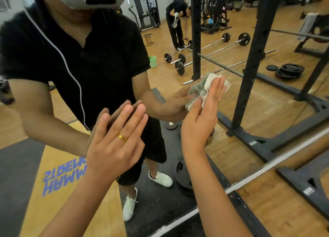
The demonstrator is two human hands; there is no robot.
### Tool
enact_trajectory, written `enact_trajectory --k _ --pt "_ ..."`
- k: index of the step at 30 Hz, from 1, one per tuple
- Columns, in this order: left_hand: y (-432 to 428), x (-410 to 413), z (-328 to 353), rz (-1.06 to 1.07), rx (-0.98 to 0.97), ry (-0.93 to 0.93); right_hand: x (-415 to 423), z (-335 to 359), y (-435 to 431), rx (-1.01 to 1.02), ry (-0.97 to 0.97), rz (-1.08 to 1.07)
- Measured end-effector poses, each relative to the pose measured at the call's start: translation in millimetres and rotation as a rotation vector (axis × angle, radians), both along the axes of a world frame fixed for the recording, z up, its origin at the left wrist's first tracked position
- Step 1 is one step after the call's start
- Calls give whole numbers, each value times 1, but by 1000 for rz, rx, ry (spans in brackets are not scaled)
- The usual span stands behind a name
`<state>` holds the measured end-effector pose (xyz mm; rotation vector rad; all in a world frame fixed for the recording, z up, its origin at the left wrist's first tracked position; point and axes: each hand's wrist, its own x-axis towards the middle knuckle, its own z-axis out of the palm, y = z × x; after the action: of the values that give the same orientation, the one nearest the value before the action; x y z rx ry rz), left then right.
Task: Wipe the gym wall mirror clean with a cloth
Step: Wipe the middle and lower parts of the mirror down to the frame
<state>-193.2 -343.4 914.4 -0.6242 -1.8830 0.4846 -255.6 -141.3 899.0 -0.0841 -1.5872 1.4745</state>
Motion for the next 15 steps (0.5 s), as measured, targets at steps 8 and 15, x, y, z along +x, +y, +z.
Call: enact_trajectory --k 8,15 --pt "2 0 4 -11 14 -23 37 -76 -55 162 -39 99" --pt "10 6 10 -85 98 -125 36 -60 -44 81 -70 146"
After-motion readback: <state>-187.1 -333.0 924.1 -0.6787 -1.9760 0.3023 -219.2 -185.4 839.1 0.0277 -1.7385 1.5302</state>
